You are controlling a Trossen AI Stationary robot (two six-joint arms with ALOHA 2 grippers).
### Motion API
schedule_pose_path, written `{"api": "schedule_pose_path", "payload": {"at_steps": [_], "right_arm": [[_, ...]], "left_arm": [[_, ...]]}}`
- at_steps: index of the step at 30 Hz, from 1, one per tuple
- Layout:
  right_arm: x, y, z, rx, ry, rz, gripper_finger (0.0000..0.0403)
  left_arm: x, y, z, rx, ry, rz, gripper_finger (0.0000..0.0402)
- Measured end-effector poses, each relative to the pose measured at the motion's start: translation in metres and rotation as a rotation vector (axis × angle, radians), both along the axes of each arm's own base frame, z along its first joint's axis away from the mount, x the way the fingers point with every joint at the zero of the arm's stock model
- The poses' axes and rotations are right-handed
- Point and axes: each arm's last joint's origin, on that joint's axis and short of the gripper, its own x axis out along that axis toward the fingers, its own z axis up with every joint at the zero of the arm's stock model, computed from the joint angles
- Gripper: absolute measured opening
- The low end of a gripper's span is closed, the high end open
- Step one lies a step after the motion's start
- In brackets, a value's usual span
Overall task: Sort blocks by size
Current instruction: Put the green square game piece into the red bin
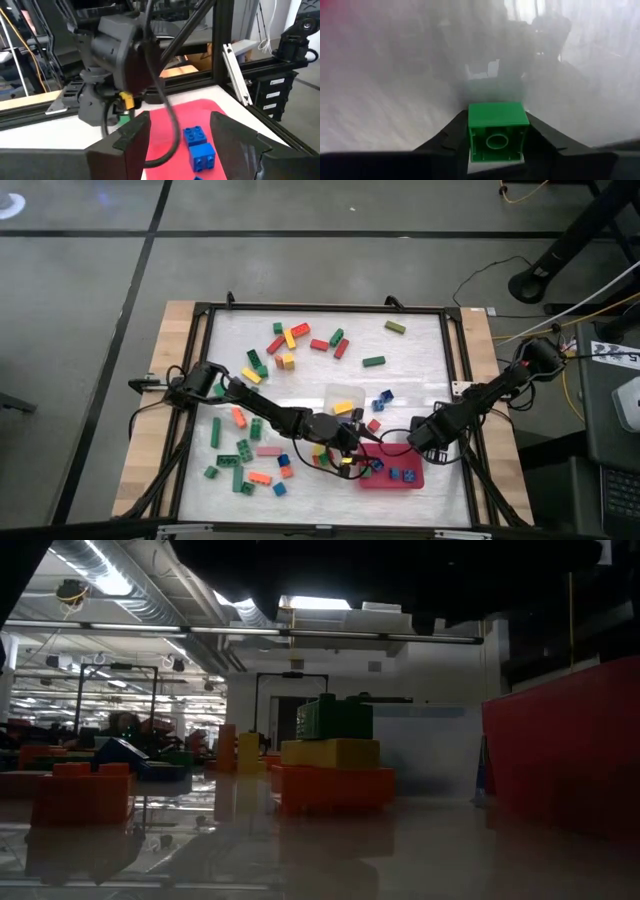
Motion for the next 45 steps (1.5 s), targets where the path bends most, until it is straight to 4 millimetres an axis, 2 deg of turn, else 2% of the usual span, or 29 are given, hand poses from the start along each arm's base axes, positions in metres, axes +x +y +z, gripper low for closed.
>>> {"api": "schedule_pose_path", "payload": {"at_steps": [7,14,21,28,34,40,45], "right_arm": [[0.017,0.013,0.024,0.104,-0.078,0.120,0.0134],[0.023,0.017,0.059,0.073,-0.045,0.144,0.0138],[0.038,0.026,0.085,0.115,-0.168,0.199,0.0140],[0.056,0.038,0.099,0.201,-0.392,0.327,0.0141],[0.069,0.047,0.105,0.278,-0.558,0.402,0.0142],[0.072,0.047,0.106,0.242,-0.603,0.394,0.0145],[0.072,0.046,0.106,0.199,-0.620,0.385,0.0186]], "left_arm": [[-0.002,0.001,0.013,0.042,-0.025,-0.001,0.0194],[-0.014,0.006,0.041,0.068,0.042,0.068,0.0194],[-0.041,0.022,0.073,0.037,0.246,0.220,0.0194],[-0.075,0.053,0.101,-0.019,0.438,0.404,0.0194],[-0.095,0.082,0.104,-0.066,0.599,0.525,0.0194],[-0.109,0.110,0.093,-0.090,0.783,0.656,0.0194],[-0.117,0.133,0.088,-0.082,0.881,0.732,0.0194]]}}
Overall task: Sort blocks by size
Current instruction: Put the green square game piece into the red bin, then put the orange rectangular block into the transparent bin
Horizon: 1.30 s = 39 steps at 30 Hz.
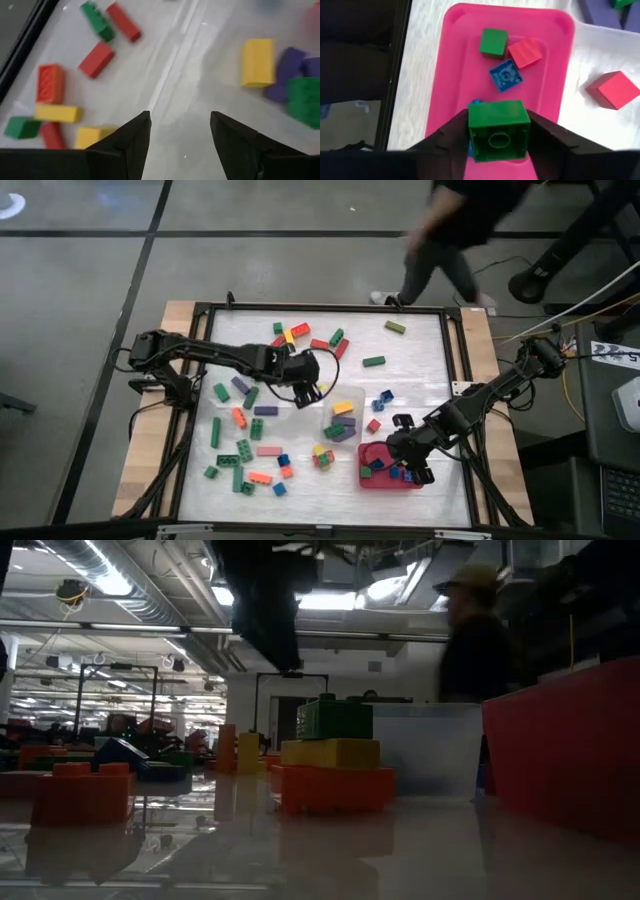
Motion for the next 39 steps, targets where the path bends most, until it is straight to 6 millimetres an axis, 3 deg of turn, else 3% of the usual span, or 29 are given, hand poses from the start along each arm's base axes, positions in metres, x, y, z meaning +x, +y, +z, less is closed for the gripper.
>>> {"api": "schedule_pose_path", "payload": {"at_steps": [6,10,18,25,28,35,39], "right_arm": [[0.002,0.001,-0.002,-0.004,0.002,-0.001,0.0254],[0.002,0.001,-0.003,-0.004,0.007,-0.001,0.0279],[0.001,0.001,-0.003,0.006,0.016,0.006,0.0280],[0.001,0.001,-0.003,0.002,0.022,0.006,0.0280],[0.001,0.001,-0.003,0.002,0.022,0.006,0.0280],[0.001,0.001,-0.003,0.001,0.023,0.006,0.0280],[0.001,0.001,-0.003,0.001,0.022,0.006,0.0280]], "left_arm": [[-0.009,0.028,-0.003,-0.002,0.087,0.085,0.0194],[-0.016,0.046,-0.005,-0.008,0.140,0.141,0.0194],[-0.032,0.079,-0.008,-0.030,0.235,0.257,0.0194],[-0.039,0.090,-0.010,-0.116,0.269,0.264,0.0194],[-0.041,0.091,-0.010,-0.099,0.316,0.180,0.0194],[-0.045,0.084,-0.014,0.021,0.541,-0.310,0.0194],[-0.047,0.083,-0.019,0.058,0.602,-0.470,0.0194]]}}
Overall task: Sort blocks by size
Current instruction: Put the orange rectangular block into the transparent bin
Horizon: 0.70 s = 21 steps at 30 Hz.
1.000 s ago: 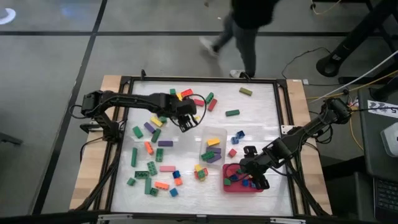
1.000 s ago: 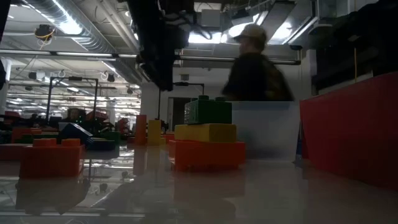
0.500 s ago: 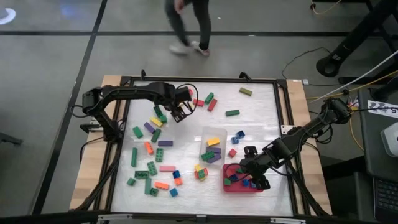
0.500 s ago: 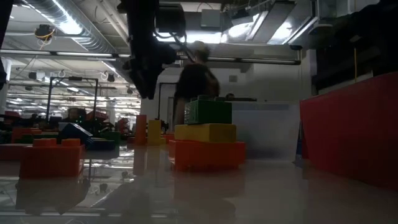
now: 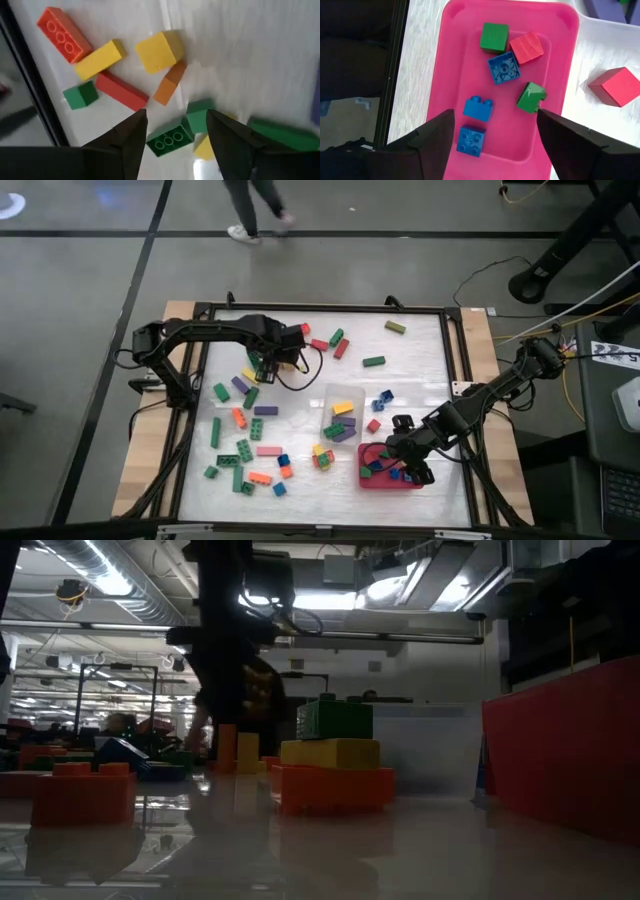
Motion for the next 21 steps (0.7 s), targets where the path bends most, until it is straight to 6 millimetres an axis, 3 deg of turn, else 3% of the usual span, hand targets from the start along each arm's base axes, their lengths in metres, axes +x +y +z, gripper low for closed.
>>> {"api": "schedule_pose_path", "payload": {"at_steps": [13,21], "right_arm": [[0.000,0.000,0.000,-0.013,-0.010,-0.007,0.0280],[0.000,0.000,0.000,-0.015,-0.011,-0.005,0.0280]], "left_arm": [[-0.001,0.001,-0.032,0.030,0.000,-0.148,0.0194],[-0.002,0.006,-0.035,0.045,-0.005,-0.158,0.0194]]}}
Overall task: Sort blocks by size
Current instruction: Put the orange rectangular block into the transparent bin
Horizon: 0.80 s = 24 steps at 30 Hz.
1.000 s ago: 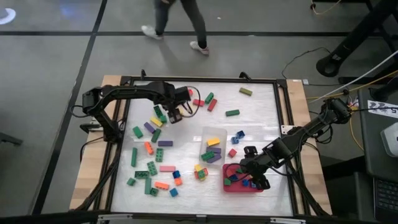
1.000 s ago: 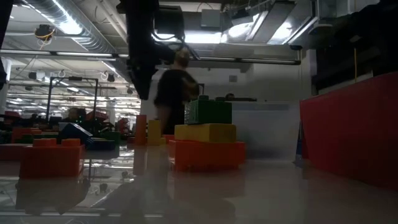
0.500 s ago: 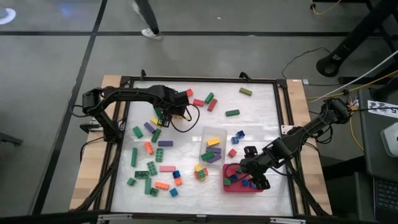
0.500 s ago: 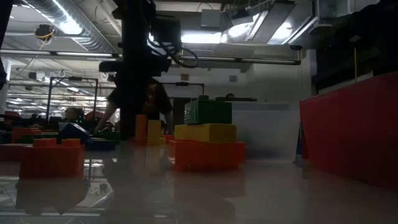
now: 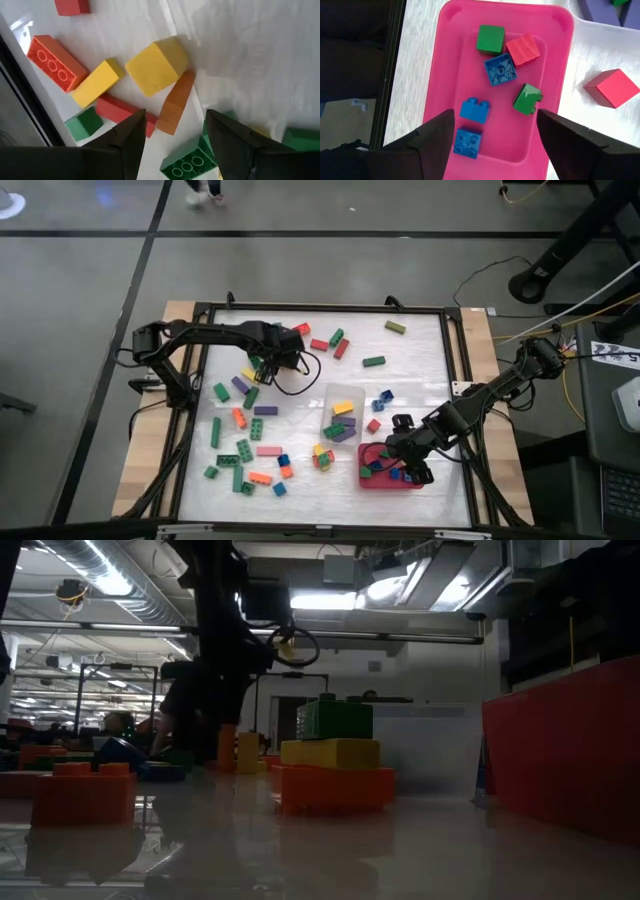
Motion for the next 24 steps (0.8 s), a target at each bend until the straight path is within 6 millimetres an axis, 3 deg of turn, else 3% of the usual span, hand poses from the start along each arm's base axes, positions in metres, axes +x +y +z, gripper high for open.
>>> {"api": "schedule_pose_path", "payload": {"at_steps": [24], "right_arm": [[0.0000,0.0000,0.0000,0.000,0.000,0.000,0.0280]], "left_arm": [[0.0001,0.0064,0.0002,-0.026,-0.035,0.027,0.0194]]}}
